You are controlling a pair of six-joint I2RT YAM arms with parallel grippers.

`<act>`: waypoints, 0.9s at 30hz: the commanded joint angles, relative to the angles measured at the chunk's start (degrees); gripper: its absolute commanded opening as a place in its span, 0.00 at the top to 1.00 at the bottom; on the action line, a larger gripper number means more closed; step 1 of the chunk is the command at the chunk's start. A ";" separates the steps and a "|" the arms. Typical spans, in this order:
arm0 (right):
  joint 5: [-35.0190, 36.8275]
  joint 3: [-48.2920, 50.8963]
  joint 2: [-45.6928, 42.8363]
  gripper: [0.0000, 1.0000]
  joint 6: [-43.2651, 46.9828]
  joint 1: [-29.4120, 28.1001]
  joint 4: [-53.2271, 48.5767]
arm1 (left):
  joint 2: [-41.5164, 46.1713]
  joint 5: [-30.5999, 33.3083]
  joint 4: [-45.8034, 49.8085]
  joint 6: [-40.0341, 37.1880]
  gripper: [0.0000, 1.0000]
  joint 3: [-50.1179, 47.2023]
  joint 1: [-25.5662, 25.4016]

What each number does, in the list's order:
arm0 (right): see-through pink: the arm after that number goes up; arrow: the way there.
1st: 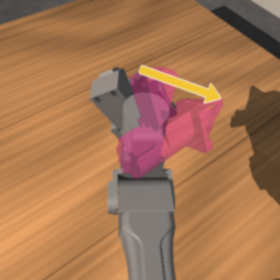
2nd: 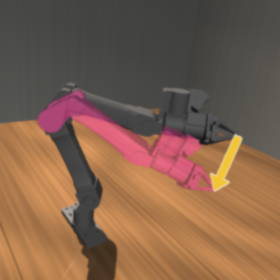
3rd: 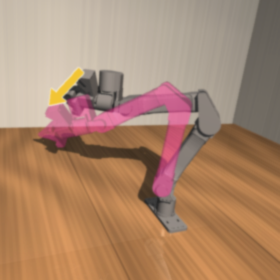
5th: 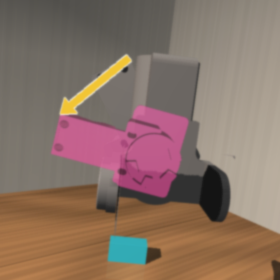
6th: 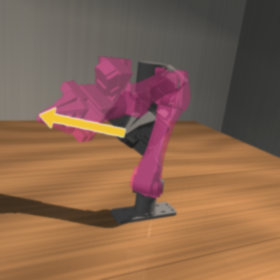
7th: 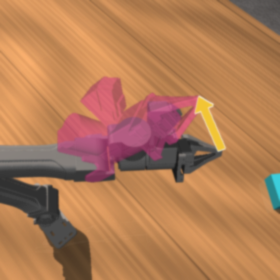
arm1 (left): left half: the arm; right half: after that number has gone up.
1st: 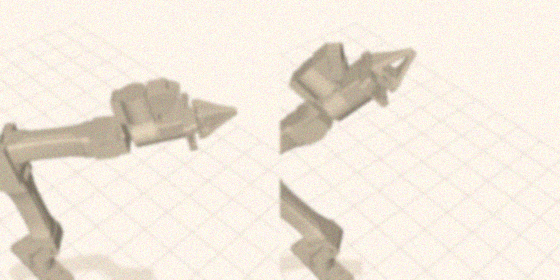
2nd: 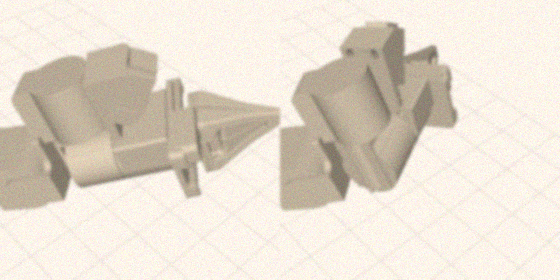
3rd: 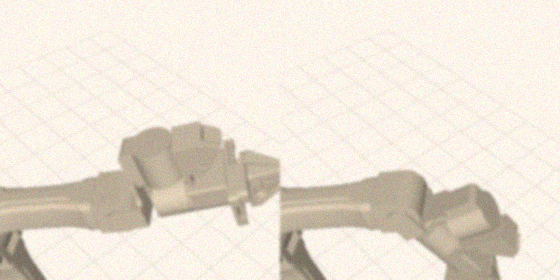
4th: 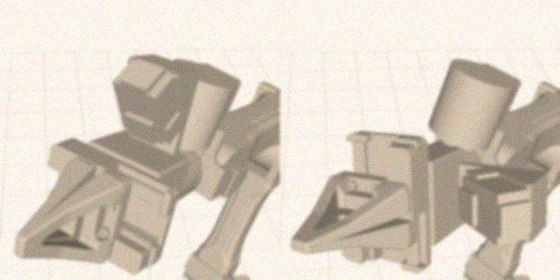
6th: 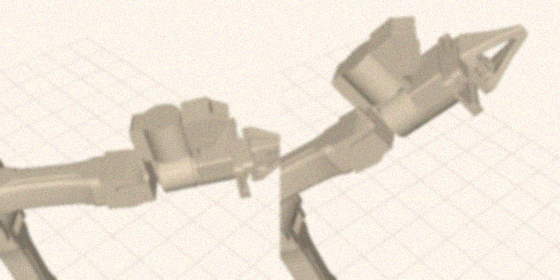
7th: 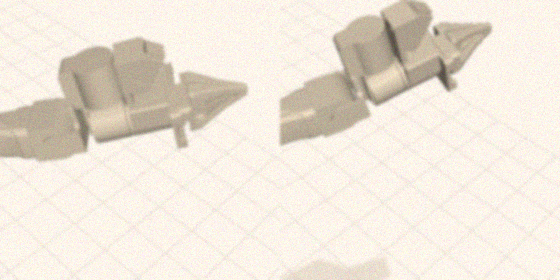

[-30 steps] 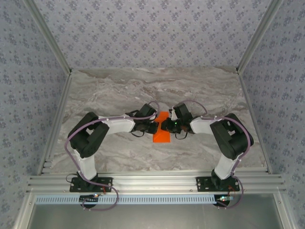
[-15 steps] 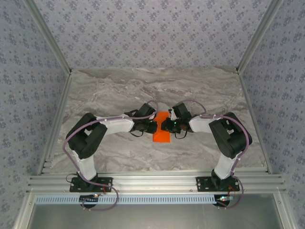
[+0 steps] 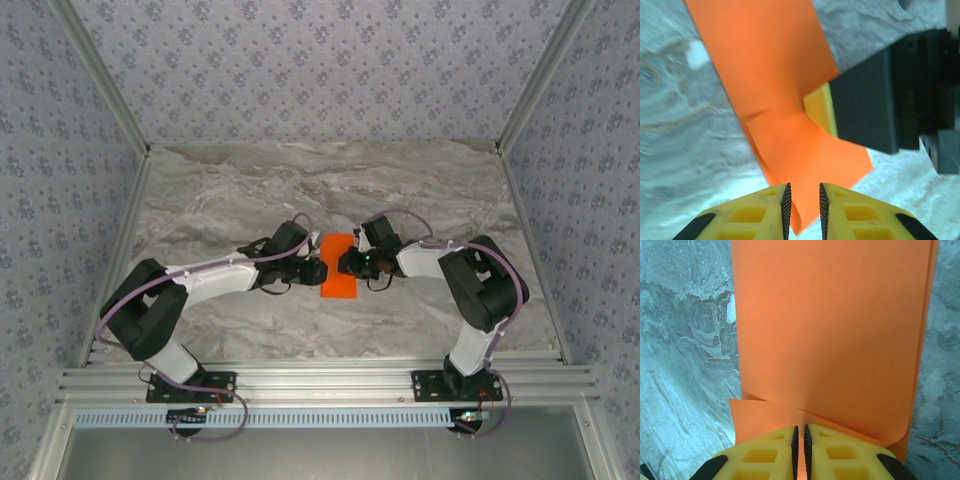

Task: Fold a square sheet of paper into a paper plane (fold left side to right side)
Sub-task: Fold the triangle a second time at the center of the table.

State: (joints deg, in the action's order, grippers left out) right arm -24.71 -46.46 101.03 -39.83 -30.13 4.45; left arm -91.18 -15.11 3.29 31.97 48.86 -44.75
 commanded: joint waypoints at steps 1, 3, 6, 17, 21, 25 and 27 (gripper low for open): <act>2.63 0.15 2.65 0.83 0.63 0.30 -4.80 | 0.71 -8.53 -6.31 4.08 0.76 -1.39 -0.81; 2.60 0.21 2.59 0.83 0.64 0.29 -4.76 | -0.23 -10.15 -7.79 4.86 0.76 -1.36 -1.38; 2.64 0.14 2.59 0.83 0.64 0.17 -4.84 | -2.46 -10.87 -8.36 5.18 0.76 -0.59 -2.00; 2.49 0.05 2.59 0.84 0.80 0.29 -5.25 | -8.37 -8.35 -6.47 4.57 0.76 1.05 -2.60; 2.47 -0.15 2.57 0.83 0.81 0.18 -5.33 | -8.49 -7.07 -5.84 4.68 0.76 0.88 -2.59; 2.47 -0.18 2.72 0.83 0.81 0.28 -5.37 | -8.50 -6.62 -5.67 4.98 0.76 0.52 -2.60; 2.47 -0.20 2.70 0.83 0.82 0.26 -5.37 | -8.58 -6.38 -5.66 5.17 0.76 0.29 -2.55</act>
State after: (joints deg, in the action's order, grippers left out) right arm -24.88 -46.81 101.25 -39.83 -30.13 4.01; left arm -99.11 -22.68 -3.14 36.75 47.72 -47.05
